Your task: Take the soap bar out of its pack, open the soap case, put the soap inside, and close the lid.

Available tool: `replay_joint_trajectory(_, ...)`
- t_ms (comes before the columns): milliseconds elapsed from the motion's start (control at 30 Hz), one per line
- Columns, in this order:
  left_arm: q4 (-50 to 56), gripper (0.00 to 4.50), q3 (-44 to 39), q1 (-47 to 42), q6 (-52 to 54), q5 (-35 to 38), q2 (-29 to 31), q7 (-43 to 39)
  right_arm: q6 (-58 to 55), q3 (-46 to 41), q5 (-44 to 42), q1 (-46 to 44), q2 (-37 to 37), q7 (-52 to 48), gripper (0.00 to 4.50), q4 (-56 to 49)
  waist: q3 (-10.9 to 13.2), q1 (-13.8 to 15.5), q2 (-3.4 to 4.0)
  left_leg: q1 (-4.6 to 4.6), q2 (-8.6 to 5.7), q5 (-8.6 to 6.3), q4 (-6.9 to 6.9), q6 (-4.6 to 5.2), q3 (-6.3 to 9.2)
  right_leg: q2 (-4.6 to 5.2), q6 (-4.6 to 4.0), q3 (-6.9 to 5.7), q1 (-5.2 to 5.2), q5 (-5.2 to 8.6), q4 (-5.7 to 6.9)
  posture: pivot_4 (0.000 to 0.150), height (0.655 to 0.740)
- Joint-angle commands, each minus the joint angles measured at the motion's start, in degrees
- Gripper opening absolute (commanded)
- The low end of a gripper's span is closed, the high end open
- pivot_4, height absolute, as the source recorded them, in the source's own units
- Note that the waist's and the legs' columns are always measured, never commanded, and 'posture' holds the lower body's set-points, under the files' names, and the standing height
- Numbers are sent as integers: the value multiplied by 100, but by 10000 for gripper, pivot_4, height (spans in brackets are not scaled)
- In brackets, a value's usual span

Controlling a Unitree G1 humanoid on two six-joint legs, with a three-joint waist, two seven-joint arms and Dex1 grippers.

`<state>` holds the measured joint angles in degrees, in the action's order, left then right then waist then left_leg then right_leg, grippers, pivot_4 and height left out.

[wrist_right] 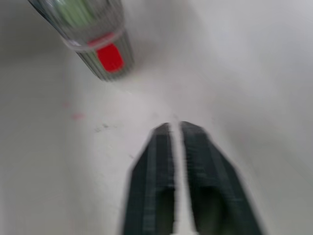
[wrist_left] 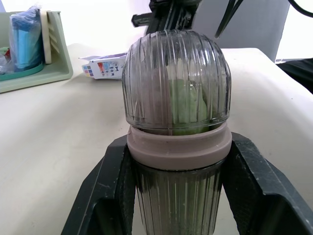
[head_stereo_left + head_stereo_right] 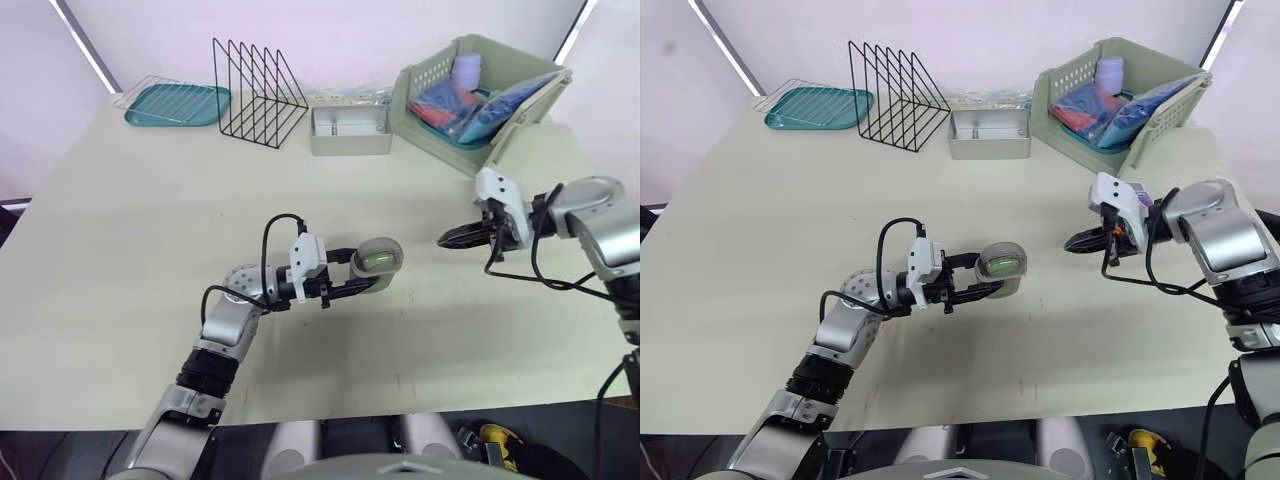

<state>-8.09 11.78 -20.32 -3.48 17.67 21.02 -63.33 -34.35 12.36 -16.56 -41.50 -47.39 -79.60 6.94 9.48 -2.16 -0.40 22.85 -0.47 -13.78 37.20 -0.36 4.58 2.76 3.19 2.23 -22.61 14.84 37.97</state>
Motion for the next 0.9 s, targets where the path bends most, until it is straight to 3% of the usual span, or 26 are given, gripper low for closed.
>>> replay_joint_trajectory(33, -158, 19089, 29, 57, 50, -158, 88, -8, 132, -342, -326, 78, 54, -48, 412, -415, 0, 1, 0, 0, 0, 0, 0, 0, 0, 0, 0, 1, 0, 0, 0, 1500, 7400)
replay_joint_trajectory(400, -149, 19089, 53, -34, 118, -171, 77, -12, 180, -88, -297, 203, 261, 39, 412, -1051, 0, 4, 0, 0, 0, 0, 0, 0, 1, 0, 0, 0, 0, 0, 0, 1500, 7400)
replay_joint_trajectory(900, -80, 19089, 61, -6, 165, -175, 62, 42, 295, 97, -189, 50, 471, 33, 412, -1041, 0, 15, 0, 0, -1, 0, 1, 0, 4, 0, 0, -1, 0, 0, 0, 1500, 7400)
